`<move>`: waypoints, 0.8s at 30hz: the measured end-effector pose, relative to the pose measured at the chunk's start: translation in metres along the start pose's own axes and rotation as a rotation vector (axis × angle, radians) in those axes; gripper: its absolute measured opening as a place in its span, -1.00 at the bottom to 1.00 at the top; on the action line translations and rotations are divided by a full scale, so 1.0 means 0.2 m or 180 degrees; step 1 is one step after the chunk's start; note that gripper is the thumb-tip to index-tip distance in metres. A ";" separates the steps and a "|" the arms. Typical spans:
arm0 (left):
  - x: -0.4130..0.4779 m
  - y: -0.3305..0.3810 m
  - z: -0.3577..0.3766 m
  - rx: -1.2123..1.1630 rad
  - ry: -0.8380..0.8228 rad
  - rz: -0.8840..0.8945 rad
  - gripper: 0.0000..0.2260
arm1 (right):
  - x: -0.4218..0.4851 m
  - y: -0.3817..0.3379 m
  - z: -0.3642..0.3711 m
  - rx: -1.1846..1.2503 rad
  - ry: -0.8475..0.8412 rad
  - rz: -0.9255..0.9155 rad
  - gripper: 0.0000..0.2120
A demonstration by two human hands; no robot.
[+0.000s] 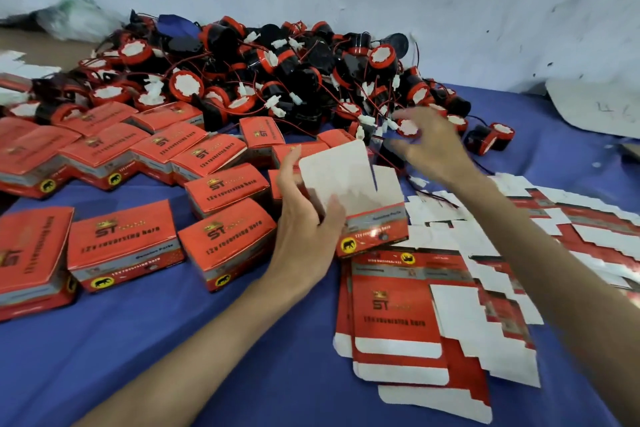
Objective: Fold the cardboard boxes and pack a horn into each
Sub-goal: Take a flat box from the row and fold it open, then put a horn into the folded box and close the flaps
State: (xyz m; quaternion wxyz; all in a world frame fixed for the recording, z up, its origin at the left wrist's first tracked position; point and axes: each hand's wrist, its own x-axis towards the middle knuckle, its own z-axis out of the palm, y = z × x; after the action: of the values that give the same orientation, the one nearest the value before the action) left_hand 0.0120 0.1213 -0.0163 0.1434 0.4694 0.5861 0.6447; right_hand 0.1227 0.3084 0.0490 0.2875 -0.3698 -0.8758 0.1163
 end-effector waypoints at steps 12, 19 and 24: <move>0.02 -0.06 -0.02 0.1083 -0.0181 0.0672 -0.39 | -0.02 0.17 0.05 0.0441 0.0597 0.0633 -0.37; 0.03 -0.07 -0.03 0.0948 -0.0135 0.0870 -0.50 | -0.19 -0.19 -0.27 0.2338 0.0538 -0.0272 -0.72; 0.03 -0.07 -0.03 0.0840 -0.0419 0.0579 -0.51 | -0.31 -0.36 -0.30 0.2301 -0.0638 -0.1012 -0.69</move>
State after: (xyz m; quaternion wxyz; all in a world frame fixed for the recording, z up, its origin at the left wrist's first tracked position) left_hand -0.0003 0.1257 -0.0249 0.0597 0.5765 0.6101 0.5403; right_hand 0.1518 0.2134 0.1022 0.3267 -0.0918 -0.8484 0.4063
